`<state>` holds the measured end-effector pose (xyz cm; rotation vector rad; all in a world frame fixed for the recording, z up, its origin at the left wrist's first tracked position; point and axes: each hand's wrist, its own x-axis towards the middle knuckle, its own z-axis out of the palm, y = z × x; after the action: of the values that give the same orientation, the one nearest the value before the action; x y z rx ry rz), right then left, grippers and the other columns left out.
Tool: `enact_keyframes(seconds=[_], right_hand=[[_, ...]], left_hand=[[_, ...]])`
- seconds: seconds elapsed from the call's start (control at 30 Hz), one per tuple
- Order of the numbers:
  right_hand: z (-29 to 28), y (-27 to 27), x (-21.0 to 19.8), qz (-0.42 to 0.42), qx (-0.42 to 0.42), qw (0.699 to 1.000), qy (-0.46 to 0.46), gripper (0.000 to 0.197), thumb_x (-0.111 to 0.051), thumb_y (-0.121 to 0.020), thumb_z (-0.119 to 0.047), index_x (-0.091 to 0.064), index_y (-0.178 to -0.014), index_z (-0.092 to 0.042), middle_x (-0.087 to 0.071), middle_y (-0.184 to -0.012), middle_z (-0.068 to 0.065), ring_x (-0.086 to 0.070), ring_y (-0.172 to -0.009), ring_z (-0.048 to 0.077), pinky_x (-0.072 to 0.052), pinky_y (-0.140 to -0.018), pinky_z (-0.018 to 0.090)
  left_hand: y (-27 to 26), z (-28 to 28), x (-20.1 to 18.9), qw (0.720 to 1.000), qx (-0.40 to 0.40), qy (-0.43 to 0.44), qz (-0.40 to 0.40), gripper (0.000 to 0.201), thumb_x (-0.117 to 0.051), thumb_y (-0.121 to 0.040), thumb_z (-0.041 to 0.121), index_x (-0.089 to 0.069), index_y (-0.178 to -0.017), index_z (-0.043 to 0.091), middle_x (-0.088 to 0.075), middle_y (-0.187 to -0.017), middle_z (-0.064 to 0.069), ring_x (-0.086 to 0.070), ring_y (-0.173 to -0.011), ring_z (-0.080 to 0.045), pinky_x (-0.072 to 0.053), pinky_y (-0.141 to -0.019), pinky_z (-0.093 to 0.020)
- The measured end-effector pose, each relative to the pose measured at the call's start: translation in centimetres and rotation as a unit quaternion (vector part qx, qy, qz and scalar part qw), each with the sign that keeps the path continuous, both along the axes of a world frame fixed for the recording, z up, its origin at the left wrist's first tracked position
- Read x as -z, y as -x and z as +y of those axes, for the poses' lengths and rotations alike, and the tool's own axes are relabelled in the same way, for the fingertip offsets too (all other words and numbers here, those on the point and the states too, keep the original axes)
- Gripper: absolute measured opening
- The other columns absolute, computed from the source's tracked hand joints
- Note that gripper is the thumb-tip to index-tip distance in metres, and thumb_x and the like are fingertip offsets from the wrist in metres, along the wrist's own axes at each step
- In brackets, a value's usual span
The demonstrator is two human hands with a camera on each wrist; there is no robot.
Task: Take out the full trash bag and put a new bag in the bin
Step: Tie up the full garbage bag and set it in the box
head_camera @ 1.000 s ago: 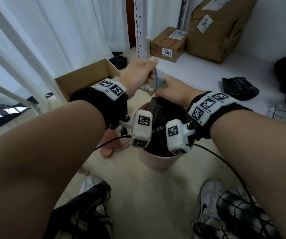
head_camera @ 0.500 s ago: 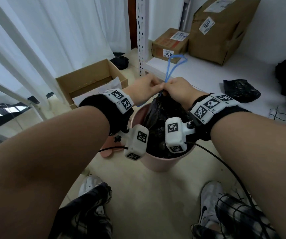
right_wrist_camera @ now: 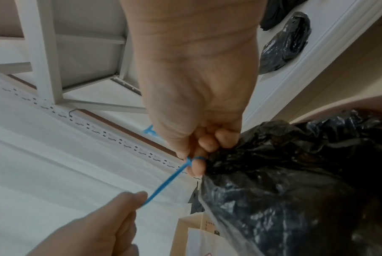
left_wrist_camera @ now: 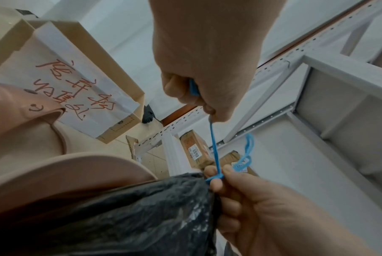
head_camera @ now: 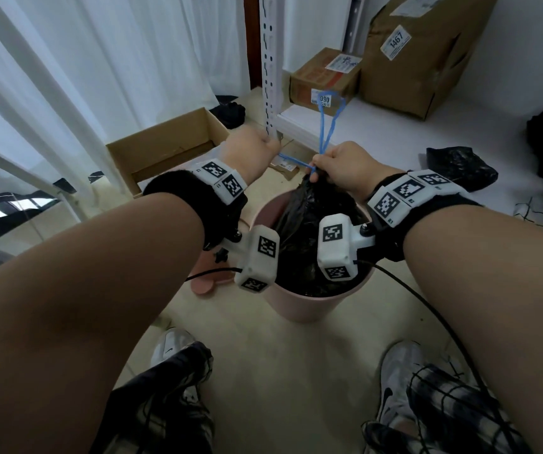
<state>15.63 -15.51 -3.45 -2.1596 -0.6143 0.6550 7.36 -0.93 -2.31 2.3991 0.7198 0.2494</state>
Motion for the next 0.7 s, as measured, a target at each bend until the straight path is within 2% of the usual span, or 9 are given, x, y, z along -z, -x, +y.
enact_keyframes(seconds=[0.07,0.13,0.23,0.33,0.4,0.47,0.57,0.63,0.7], right_hand=[[0.1,0.3,0.0,0.07,0.031,0.996,-0.048,0.026,-0.041,-0.098,-0.014,-0.062,-0.088,-0.003,-0.057,-0.067,0.002,-0.044,-0.05,0.008,-0.041,-0.045,0.016],[0.0,0.4,-0.2,0.162,0.068,0.979,-0.1,0.023,-0.043,-0.098,-0.01,-0.059,-0.084,-0.003,-0.056,-0.069,0.006,-0.048,-0.052,0.009,-0.048,-0.043,0.015],[-0.5,0.2,-0.4,0.245,0.073,0.956,-0.141,0.016,-0.052,-0.093,-0.001,-0.06,-0.079,-0.002,-0.058,-0.071,0.009,-0.055,-0.056,0.01,-0.055,-0.05,0.016],[-0.7,0.2,-0.5,0.241,0.06,0.958,-0.142,0.01,-0.06,-0.086,0.003,-0.061,-0.077,-0.002,-0.057,-0.07,0.007,-0.055,-0.058,0.011,-0.055,-0.05,0.016],[-0.6,0.2,-0.5,0.212,0.042,0.968,-0.125,0.011,-0.062,-0.084,0.003,-0.062,-0.077,-0.005,-0.056,-0.069,0.007,-0.054,-0.058,0.011,-0.052,-0.048,0.014],[-0.5,0.2,-0.3,0.188,0.025,0.975,-0.119,0.011,-0.064,-0.083,0.002,-0.065,-0.076,-0.006,-0.06,-0.072,0.007,-0.055,-0.061,0.012,-0.05,-0.048,0.014],[-0.7,0.1,-0.1,0.186,0.041,0.971,-0.142,0.013,-0.066,-0.08,0.004,-0.066,-0.073,-0.007,-0.067,-0.063,-0.002,-0.059,-0.06,0.009,-0.049,-0.049,0.014],[-1.1,0.0,0.0,0.199,0.046,0.966,-0.156,0.012,-0.065,-0.08,0.006,-0.066,-0.074,-0.005,-0.067,-0.057,-0.004,-0.06,-0.057,0.008,-0.048,-0.048,0.014],[-1.5,-0.1,-0.1,0.208,0.045,0.962,-0.17,0.014,-0.064,-0.08,0.008,-0.066,-0.074,-0.004,-0.066,-0.054,-0.004,-0.061,-0.053,0.007,-0.047,-0.048,0.013]], left_hand=[[-0.1,-0.1,-0.1,1.0,0.003,0.018,0.019,0.037,-0.05,-0.092,0.025,-0.041,-0.057,0.019,-0.042,-0.059,0.004,-0.037,-0.052,-0.007,-0.038,-0.053,-0.023],[0.0,-0.1,-0.2,0.996,0.033,0.036,0.08,0.034,-0.056,-0.089,0.023,-0.042,-0.058,0.018,-0.041,-0.059,0.003,-0.038,-0.051,-0.009,-0.035,-0.045,-0.017],[0.4,-0.1,0.2,0.98,0.076,0.089,0.161,0.031,-0.063,-0.083,0.02,-0.04,-0.062,0.015,-0.038,-0.057,-0.003,-0.033,-0.05,-0.018,-0.028,-0.045,-0.023],[0.6,-0.3,0.8,0.976,0.113,0.141,0.121,0.024,-0.07,-0.081,0.019,-0.05,-0.066,0.018,-0.043,-0.06,-0.001,-0.035,-0.051,-0.013,-0.028,-0.042,-0.017],[0.7,-0.9,0.8,0.976,0.128,0.164,0.059,0.007,-0.069,-0.083,0.014,-0.063,-0.085,0.014,-0.051,-0.062,0.006,-0.045,-0.049,-0.001,-0.031,-0.042,-0.009],[0.6,-1.2,0.9,0.973,0.145,0.178,0.003,0.012,-0.065,-0.085,0.005,-0.067,-0.097,0.005,-0.061,-0.062,0.012,-0.052,-0.047,0.009,-0.036,-0.048,-0.002],[0.3,-1.5,1.6,0.974,0.189,0.124,-0.009,0.022,-0.065,-0.084,0.004,-0.072,-0.105,0.005,-0.07,-0.086,-0.002,-0.054,-0.06,0.013,-0.044,-0.067,-0.006],[-0.1,-1.6,2.2,0.978,0.184,0.1,-0.01,0.017,-0.066,-0.084,0.011,-0.073,-0.1,0.009,-0.07,-0.089,-0.005,-0.054,-0.063,0.009,-0.044,-0.068,-0.011],[-0.4,-1.8,2.8,0.978,0.182,0.101,-0.02,0.014,-0.068,-0.084,0.014,-0.073,-0.096,0.01,-0.065,-0.083,-0.003,-0.051,-0.058,0.007,-0.041,-0.064,-0.014]])
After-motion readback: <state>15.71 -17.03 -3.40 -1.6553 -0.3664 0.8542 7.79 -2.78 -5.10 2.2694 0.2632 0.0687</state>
